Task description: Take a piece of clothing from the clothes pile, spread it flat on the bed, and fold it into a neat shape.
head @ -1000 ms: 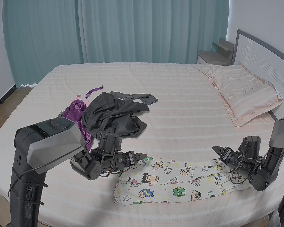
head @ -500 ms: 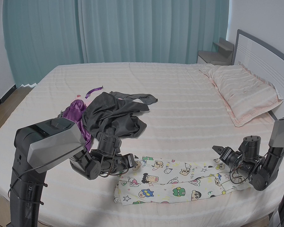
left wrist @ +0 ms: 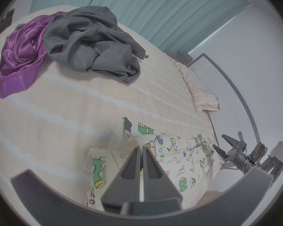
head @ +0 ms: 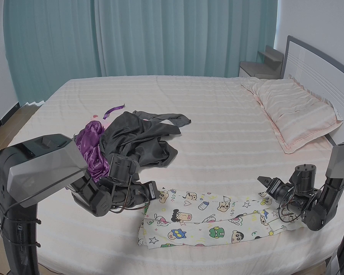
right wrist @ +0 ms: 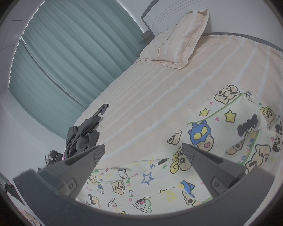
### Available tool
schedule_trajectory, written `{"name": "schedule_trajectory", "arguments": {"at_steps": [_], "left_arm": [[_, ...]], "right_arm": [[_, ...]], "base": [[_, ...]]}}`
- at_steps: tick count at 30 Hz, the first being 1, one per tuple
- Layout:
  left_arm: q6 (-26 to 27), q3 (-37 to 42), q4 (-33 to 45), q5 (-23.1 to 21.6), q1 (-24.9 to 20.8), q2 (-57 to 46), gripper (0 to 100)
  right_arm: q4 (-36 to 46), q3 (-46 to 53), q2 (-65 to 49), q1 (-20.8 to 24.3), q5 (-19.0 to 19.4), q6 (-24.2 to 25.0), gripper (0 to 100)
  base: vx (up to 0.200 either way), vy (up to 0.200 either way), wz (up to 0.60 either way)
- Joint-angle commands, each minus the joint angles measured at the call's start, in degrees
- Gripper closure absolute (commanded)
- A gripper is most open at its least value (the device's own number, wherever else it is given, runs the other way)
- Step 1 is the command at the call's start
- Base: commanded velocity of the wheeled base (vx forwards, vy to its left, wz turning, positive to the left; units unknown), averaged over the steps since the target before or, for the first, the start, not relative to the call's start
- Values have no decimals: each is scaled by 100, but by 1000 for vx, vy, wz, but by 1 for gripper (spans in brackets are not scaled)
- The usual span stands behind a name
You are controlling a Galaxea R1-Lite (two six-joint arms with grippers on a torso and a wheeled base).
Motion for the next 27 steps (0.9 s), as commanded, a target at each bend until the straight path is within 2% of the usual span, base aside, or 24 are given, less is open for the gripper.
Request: {"name": "schedule_trajectory", "arguments": {"at_steps": [1,15,22,27], "left_arm": [[-11,420,6,1,0,-572,100],[-11,1756,-29,-52,-263,-1029,100],[-38,2082,-20,-78,-448,-1011,100],[-38,2002,-29,-87,-421,-994,100]], "right_arm": [[-6,1,1,2,-1,-2,0],[2,1,19,2,-1,-2,0],[2,1,19,2,-1,-2,0],[2,1,27,2,-1,-2,0]], "base": [[0,0,0],[0,0,0],[0,0,0],[0,0,0]]}}
